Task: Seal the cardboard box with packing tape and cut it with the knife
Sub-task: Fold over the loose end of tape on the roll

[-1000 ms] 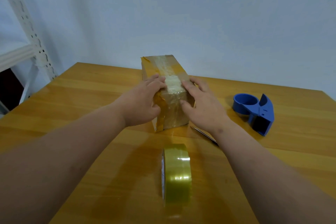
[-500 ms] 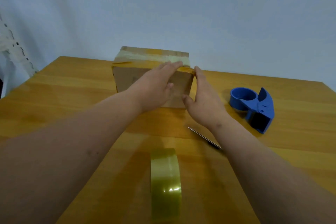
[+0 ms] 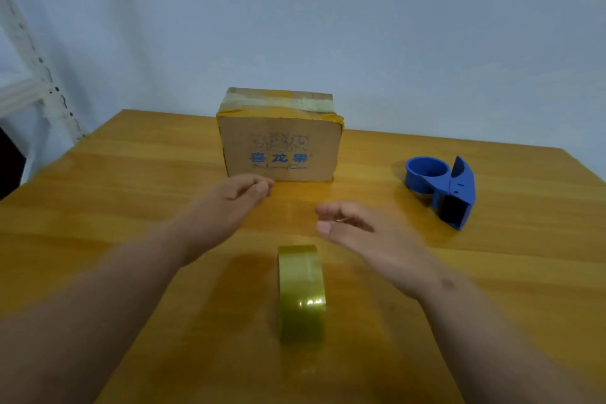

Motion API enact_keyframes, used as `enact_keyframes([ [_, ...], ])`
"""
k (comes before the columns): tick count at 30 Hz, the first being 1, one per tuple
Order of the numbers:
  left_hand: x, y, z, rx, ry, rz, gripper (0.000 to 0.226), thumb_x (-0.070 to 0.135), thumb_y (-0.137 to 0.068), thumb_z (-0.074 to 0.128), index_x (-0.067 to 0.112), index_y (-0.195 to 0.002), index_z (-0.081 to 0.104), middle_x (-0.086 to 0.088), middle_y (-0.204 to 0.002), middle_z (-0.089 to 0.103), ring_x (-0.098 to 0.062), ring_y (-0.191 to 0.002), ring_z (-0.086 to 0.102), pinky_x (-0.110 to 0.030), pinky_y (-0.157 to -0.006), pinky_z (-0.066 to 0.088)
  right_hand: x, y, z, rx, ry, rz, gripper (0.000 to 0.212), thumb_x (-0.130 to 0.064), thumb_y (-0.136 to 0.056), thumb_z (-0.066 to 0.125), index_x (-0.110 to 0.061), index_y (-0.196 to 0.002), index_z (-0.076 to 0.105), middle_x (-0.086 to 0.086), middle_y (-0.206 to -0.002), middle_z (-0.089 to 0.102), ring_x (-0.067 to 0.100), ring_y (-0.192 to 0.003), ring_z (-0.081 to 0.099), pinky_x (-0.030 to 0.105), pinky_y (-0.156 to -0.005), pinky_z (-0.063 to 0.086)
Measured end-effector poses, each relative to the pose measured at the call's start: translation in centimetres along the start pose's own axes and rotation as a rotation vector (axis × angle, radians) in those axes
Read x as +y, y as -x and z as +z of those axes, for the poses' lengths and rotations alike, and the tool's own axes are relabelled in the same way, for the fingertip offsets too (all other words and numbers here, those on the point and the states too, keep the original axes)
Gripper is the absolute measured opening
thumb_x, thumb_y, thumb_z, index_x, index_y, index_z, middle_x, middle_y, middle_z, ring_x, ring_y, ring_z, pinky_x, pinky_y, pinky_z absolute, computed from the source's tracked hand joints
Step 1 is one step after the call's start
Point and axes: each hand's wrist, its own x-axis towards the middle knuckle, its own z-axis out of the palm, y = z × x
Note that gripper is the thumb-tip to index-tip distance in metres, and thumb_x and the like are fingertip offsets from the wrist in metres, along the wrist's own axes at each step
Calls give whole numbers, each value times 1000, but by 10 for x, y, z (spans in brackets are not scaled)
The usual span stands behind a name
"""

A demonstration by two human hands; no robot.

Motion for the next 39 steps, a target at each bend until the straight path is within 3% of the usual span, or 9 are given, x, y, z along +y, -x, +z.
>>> enact_keyframes([
  [5,14,50,-7,-271,45,11,63,69,-70,60,44,-127,49,24,-128,54,10,-114,49,-24,-98,44,-7,29,12,-303,181,-78,96,-62,-68,72,-40,-148,25,-21,-152,28,0,-136,30,31,-114,30],
  [8,21,66,-1,-414,-116,79,95,63,-56,73,46,-140,30,23,-142,39,6,-129,37,-29,-110,35,-11,39,18,-273,249,-115,105,-50,-65,81,-38,-150,21,-22,-149,27,-4,-134,27,21,-109,28],
  [12,17,73,10,-375,-294,152,111,60,-53,80,44,-145,19,21,-148,31,0,-134,32,-31,-113,31,-11,50,21,-186,294,-140,103,-40,-64,85,-35,-148,26,-24,-139,32,-9,-125,29,13,-102,30],
  [17,16,71,14,-287,-232,129,95,44,-64,81,38,-143,29,18,-144,42,2,-129,39,-32,-111,34,-5,52,25,-66,258,-120,92,-41,-66,83,-41,-144,34,-24,-141,40,-4,-130,36,20,-101,33],
  [26,24,53,9,-204,-273,122,66,45,-66,78,34,-128,56,15,-132,55,-4,-121,50,-37,-107,41,-14,36,21,12,324,-116,67,-45,-74,76,-34,-135,49,-16,-138,49,0,-119,44,21,-96,36],
  [29,30,50,7,-213,-285,111,51,41,-70,77,32,-118,63,15,-119,63,-1,-110,56,-34,-101,45,-17,29,17,35,302,-66,44,-46,-83,67,-33,-125,58,-14,-126,57,4,-113,50,26,-93,43],
  [32,36,46,9,-181,-321,138,27,40,-80,67,30,-104,69,15,-102,70,1,-97,62,-32,-92,50,-19,21,18,104,285,-65,19,-35,-89,63,-27,-106,68,-6,-107,67,8,-96,58,24,-77,46],
  [36,41,42,17,-64,-424,169,14,33,-86,60,28,-93,71,12,-91,68,0,-79,55,-23,-70,43,-21,18,20,146,307,-82,12,-30,-90,62,-20,-93,69,-7,-84,64,4,-71,52,12,-54,36],
  [39,43,40,24,2,-450,203,12,27,-87,59,23,-87,70,9,-88,66,-10,-81,56,-24,-68,41,-23,17,24,180,378,-109,10,-25,-92,58,-18,-89,64,-11,-71,54,7,-63,47,11,-52,37],
])
